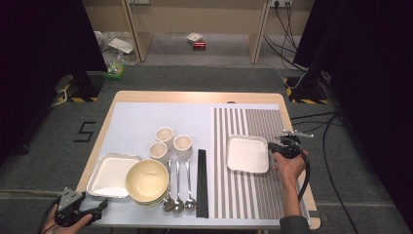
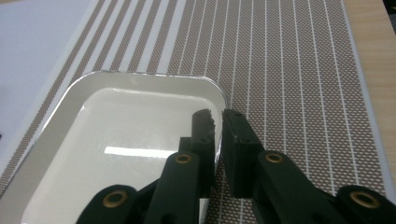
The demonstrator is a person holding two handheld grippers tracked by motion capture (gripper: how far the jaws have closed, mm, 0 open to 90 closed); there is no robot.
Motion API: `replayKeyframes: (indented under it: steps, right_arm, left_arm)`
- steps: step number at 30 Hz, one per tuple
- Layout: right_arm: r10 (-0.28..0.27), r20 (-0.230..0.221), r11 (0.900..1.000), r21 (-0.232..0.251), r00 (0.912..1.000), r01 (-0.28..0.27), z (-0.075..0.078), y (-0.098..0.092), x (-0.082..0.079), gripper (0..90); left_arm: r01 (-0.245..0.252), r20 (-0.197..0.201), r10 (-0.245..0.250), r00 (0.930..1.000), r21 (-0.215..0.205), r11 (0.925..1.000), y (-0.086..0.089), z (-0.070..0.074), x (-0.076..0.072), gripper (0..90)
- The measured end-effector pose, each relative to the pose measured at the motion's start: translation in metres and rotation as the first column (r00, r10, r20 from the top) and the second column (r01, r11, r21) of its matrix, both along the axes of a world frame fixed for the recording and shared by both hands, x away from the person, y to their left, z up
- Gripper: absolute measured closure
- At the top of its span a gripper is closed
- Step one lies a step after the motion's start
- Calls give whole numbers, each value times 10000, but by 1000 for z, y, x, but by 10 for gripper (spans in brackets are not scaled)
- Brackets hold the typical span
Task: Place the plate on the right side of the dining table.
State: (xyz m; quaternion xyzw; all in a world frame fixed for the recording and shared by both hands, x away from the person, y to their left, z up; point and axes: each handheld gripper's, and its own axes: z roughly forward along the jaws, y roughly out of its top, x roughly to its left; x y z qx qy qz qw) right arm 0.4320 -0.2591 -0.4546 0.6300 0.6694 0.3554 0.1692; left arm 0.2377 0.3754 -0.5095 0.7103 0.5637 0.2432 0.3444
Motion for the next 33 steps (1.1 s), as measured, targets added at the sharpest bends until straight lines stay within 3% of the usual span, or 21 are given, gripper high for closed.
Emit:
replayKeyframes:
  steps: [2, 9, 15, 27, 33]
  right_arm:
    - [93, -148, 9996, -281, 9998, -97, -3, 0, -1, 789]
    - [251, -535, 9988, -399, 9982, -273, -9, 2, -1, 749]
    - [464, -912, 9946, -880, 9947, -545, -16, 7, 0, 734]
    - [340, -817, 9903, -1316, 9961, -446, -18, 13, 3, 811]
    - [248, -844, 9916, -1247, 9961, -353, -18, 8, 3, 816]
  left_arm:
    - [-11, 19, 11, 10000, -1, 10000, 0, 0, 0, 126]
    - [-19, 41, 19, 10000, -19, 10000, 0, 0, 0, 126]
    - [-34, 58, 34, 10000, -13, 10000, 0, -1, 0, 126]
    - [-46, 122, 47, 9999, -35, 10000, 0, -1, -1, 126]
    - [-31, 113, 31, 9999, 0, 10000, 1, -1, -1, 126]
